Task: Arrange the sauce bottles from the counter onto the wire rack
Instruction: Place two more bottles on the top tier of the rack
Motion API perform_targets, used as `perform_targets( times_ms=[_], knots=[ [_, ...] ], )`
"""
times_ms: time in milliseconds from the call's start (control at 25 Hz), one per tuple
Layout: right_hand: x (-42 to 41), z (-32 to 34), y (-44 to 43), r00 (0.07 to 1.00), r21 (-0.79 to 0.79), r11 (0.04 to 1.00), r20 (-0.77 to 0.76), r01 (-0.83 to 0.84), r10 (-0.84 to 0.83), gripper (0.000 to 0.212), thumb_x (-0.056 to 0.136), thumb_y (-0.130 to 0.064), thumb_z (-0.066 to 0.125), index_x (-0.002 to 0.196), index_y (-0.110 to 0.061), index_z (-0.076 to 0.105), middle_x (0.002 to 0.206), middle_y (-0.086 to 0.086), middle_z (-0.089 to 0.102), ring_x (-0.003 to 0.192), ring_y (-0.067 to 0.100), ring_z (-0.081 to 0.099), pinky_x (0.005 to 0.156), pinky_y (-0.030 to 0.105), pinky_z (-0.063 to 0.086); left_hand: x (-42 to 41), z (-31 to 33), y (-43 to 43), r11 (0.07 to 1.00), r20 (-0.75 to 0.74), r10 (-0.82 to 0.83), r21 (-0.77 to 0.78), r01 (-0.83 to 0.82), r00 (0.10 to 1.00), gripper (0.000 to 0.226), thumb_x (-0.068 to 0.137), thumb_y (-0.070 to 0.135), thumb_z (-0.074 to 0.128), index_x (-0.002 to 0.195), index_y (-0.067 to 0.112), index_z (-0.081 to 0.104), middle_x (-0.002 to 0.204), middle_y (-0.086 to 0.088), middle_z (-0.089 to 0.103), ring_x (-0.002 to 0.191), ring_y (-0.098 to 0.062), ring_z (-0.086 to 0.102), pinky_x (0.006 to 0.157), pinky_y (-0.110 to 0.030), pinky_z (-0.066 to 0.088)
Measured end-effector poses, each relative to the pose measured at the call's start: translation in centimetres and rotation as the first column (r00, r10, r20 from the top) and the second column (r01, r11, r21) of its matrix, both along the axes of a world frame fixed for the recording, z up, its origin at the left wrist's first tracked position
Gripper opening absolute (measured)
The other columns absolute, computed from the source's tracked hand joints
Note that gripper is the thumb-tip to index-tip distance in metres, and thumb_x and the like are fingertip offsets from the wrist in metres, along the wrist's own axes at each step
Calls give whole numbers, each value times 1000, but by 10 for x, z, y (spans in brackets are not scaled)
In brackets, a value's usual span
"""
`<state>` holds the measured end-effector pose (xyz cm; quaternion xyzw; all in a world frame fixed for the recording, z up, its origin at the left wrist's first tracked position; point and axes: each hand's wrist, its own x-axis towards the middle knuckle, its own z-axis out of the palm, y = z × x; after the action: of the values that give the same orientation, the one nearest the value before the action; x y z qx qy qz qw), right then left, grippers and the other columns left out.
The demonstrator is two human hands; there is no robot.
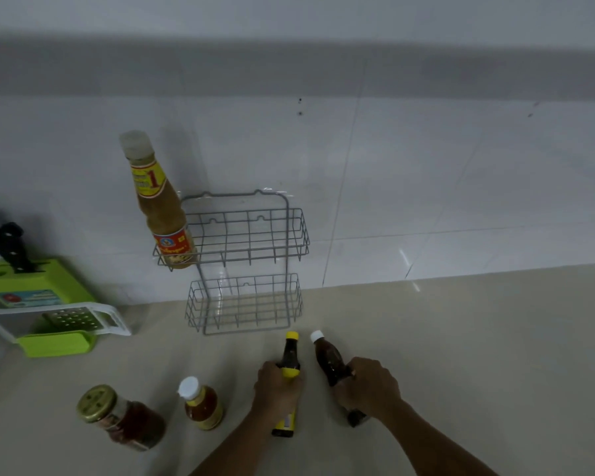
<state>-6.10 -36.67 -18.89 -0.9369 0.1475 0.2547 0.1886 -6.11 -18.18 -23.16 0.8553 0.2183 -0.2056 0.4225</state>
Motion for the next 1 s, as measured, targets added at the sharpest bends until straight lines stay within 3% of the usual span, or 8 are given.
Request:
perform_targets(
  times_ms=[120, 200, 280, 480, 600, 680, 880, 1000],
  knots=[
    [-9, -1, -11, 994, 253, 965, 68, 67, -87, 26, 67, -45, 73, 87, -28, 73, 80, -11, 72, 76, 12, 69, 68, 32, 57, -9, 31, 4, 975, 74, 37, -222, -19, 997, 44, 90, 24, 62, 124, 17, 34, 94, 0, 61, 81, -14, 62, 76, -37, 53],
    [-14, 13, -10, 963, 467, 880, 188, 85, -192, 12, 72, -29, 83, 82, -29, 76, 80, -8, 77, 76, 9, 72, 79, 41, 60, -13, 60, 7, 930, 124, 54, -368, -5, 991, 44, 94, 22, 57, 128, 24, 28, 97, -2, 61, 86, -16, 63, 81, -40, 54],
    [-13, 44, -5, 918, 653, 755, 266, 53, -294, 21, 77, -9, 85, 91, -24, 78, 86, -2, 80, 72, 17, 74, 73, 49, 62, -14, 97, 12, 878, 189, 92, -478, 10, 978, 41, 97, 28, 56, 129, 32, 31, 106, -2, 61, 95, -17, 63, 91, -44, 53],
    [14, 153, 28, 820, 853, 454, 441, -257, -364, 35, 78, 9, 78, 107, -9, 73, 102, 7, 79, 77, 26, 75, 59, 35, 61, 18, 210, 51, 693, 421, 400, -720, 32, 814, 18, 91, 43, 54, 109, 41, 50, 106, 3, 59, 100, -18, 58, 95, -46, 46],
    [44, 199, 56, 755, 805, 449, 556, -387, -347, 47, 77, 7, 81, 114, -18, 69, 110, -1, 77, 86, 20, 78, 71, 29, 63, 39, 273, 78, 836, 669, 310, -530, 141, 676, 16, 100, 41, 46, 115, 44, 42, 109, 22, 52, 107, 6, 52, 98, -31, 39],
    [67, 214, 74, 731, 762, 481, 609, -433, -307, 52, 78, 1, 83, 114, -32, 65, 115, -9, 73, 93, 14, 77, 78, 25, 62, 53, 300, 87, 948, 793, 202, -306, 89, 575, 20, 103, 30, 46, 123, 31, 42, 102, 23, 46, 93, 26, 45, 91, -22, 35],
    [120, 212, 103, 719, 670, 582, 666, -461, -198, 54, 83, 4, 78, 125, -25, 59, 120, -5, 67, 109, 22, 71, 95, 36, 59, 92, 295, 103, 993, 852, 116, -90, -74, 511, 41, 93, 25, 64, 129, 15, 48, 110, 8, 54, 101, -11, 55, 81, -2, 39],
    [138, 204, 110, 729, 576, 676, 680, -460, -83, 54, 84, 3, 76, 132, -14, 58, 122, 1, 68, 108, 22, 70, 97, 42, 58, 103, 272, 106, 998, 847, 47, -24, -52, 530, 46, 89, 24, 71, 128, 13, 48, 107, 6, 55, 103, -16, 58, 89, -24, 46]
  ],
)
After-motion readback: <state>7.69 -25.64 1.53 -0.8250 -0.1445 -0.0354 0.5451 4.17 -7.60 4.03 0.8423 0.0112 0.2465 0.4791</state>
